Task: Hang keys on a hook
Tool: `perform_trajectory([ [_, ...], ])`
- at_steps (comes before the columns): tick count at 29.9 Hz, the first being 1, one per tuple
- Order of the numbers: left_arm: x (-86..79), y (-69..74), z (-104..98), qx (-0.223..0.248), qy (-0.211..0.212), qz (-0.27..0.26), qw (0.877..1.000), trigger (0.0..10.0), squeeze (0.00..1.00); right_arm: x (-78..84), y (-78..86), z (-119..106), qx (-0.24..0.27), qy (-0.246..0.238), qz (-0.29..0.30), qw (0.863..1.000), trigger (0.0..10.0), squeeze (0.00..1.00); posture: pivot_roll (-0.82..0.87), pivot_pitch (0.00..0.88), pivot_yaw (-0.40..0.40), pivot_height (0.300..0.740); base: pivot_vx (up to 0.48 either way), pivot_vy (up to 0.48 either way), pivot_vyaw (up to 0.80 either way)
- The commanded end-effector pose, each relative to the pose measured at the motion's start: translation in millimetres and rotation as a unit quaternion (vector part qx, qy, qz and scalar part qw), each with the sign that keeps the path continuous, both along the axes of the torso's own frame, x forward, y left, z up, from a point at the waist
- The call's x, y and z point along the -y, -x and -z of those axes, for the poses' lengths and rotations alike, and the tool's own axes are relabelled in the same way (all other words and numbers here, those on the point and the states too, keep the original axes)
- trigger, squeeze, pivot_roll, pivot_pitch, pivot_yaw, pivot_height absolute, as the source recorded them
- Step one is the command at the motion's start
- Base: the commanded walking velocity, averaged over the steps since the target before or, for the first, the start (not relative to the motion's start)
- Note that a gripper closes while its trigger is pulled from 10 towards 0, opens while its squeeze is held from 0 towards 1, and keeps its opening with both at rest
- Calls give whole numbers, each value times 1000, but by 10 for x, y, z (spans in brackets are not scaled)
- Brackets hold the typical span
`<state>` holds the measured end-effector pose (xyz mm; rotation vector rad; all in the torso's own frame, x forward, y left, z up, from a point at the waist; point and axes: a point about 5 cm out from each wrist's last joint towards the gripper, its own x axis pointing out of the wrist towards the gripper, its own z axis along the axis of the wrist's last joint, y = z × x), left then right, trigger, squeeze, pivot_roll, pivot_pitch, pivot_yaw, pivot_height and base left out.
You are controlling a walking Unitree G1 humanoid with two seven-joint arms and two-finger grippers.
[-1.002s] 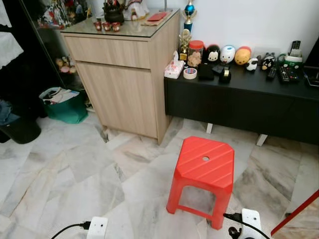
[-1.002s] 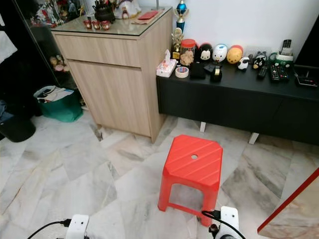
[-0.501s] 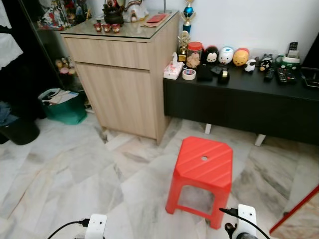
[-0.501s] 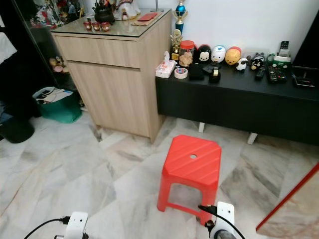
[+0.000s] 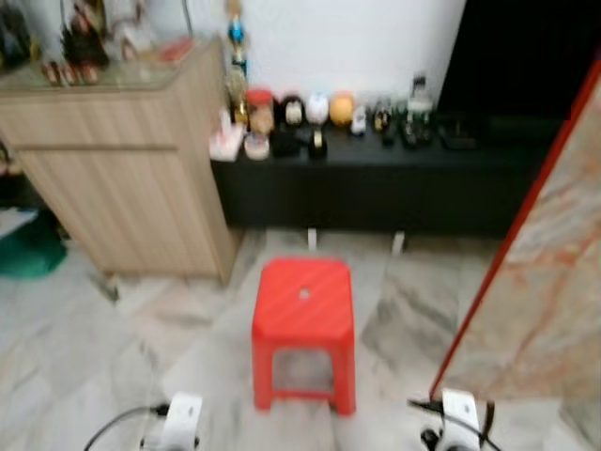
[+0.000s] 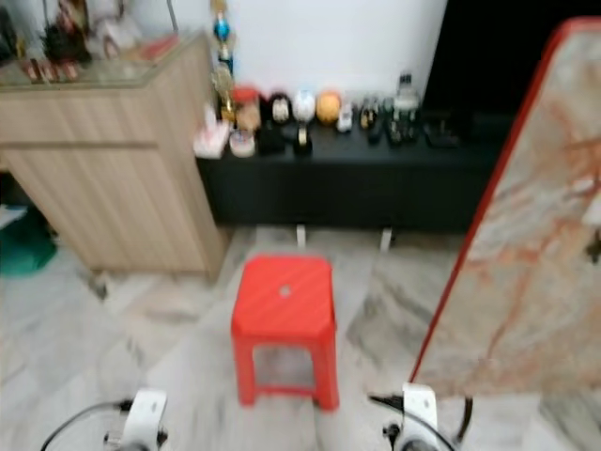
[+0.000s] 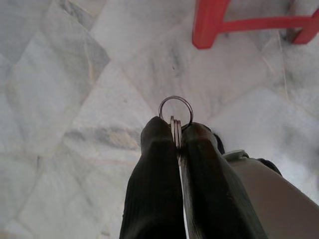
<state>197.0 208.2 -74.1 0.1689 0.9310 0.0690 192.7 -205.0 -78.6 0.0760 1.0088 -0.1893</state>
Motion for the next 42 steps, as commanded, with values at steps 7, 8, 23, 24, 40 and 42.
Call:
perform_trajectory([
  [7, 70, -64, -16, -5, 4, 6, 1000, 10000, 0, 31, -68, -40, 4, 9, 0, 1000, 10000, 0, -44, 0, 49, 723, 0, -373, 0],
  [8, 70, -64, -16, -5, 4, 6, 1000, 10000, 0, 31, -68, -40, 4, 9, 0, 1000, 10000, 0, -44, 0, 49, 723, 0, -356, 0],
  [23, 21, 31, 27, -24, -6, 22, 999, 10000, 0, -3, 63, 32, -23, 47, -79, 995, 10000, 0, -66, 0, 64, 723, 0, -341, 0],
  [24, 29, 36, 31, -24, -6, 22, 999, 10000, 0, 11, 70, 32, -22, 46, -75, 996, 10000, 0, -66, 0, 64, 723, 0, -341, 0],
  [40, -62, 235, 104, -40, -16, 24, 999, 10000, 0, 6, 218, 101, -38, 36, -68, 996, 10000, 0, -68, 0, 62, 723, 0, -412, 0],
  [42, -64, 244, 107, -40, -16, 25, 999, 10000, 0, 8, 232, 106, -38, 34, -63, 997, 10000, 0, -71, 0, 64, 723, 0, -480, 0],
])
